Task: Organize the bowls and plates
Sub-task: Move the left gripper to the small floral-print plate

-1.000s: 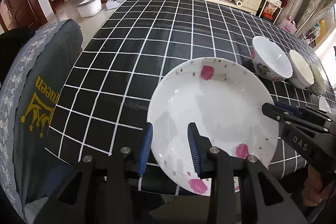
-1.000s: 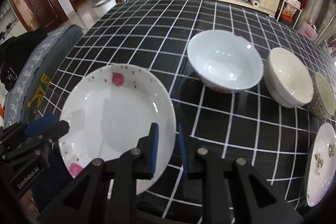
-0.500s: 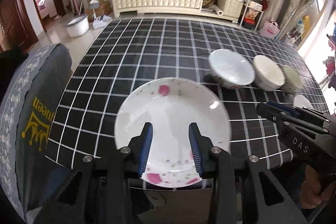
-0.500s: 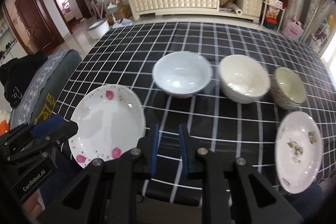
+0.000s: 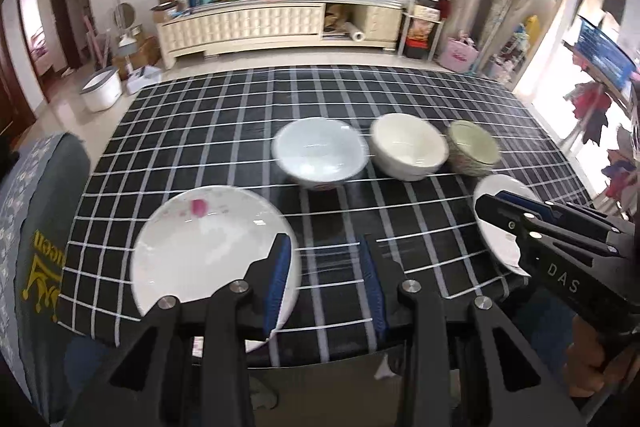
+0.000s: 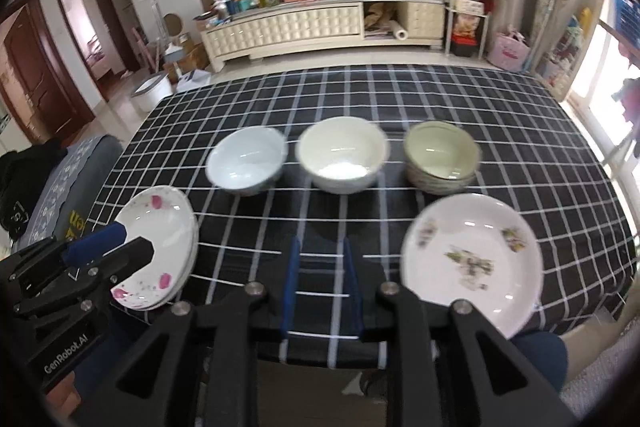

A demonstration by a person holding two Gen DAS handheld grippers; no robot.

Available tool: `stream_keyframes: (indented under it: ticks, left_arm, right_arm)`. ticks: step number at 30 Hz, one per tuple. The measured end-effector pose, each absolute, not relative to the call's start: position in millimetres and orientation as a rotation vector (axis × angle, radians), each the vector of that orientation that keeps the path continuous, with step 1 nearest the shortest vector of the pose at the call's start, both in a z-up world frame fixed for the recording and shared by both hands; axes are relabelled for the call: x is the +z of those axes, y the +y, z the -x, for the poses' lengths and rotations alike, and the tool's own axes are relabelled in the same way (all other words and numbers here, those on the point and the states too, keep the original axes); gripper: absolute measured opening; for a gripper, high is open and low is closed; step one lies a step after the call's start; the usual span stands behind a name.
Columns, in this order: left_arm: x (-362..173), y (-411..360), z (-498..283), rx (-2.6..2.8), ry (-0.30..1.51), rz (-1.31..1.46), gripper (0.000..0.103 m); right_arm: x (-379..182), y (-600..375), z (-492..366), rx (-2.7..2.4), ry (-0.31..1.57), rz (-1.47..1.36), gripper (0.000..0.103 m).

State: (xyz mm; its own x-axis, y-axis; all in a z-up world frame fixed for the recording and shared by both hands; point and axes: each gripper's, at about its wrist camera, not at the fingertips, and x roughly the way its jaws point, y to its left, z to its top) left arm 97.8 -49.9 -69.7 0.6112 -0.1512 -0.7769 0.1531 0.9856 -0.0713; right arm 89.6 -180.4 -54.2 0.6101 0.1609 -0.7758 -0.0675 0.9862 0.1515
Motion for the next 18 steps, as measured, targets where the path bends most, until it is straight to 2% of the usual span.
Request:
stream_keyframes:
  ticks: [2, 8, 12, 15, 18]
  left_arm:
    - [-66.6, -66.2, -96.7, -0.199, 0.889, -0.025, 0.033]
    - [-60.4, -111.2, -98.9, -0.282, 0.88, -0.048, 0.038]
    - [-60.5, -134.7, -102.7, -0.328, 0.884, -0.053, 0.051]
    - [-63.7, -152.5, -109.3, -0.355, 0.901, -0.054, 0.056]
    - [-68.5, -167.3, -113.4, -0.378, 0.922, -0.052, 0.061]
  right_arm:
    - [-52.0, -196.4, -85.2, 0.107, 0.895, -0.12, 0.043]
    - [-48.5, -231.6, -77.3, 0.049, 0.88, -0.135, 0.055]
    - [-47.8, -255.6, -75.4, 0.016, 0.876, -0.14, 0.062]
    - [-50.7, -272.1, -76.1, -0.001, 0.879, -0.142, 0.065]
    - [-55.8, -288.7, -76.8, -0.024, 0.888, -0.153, 0.073]
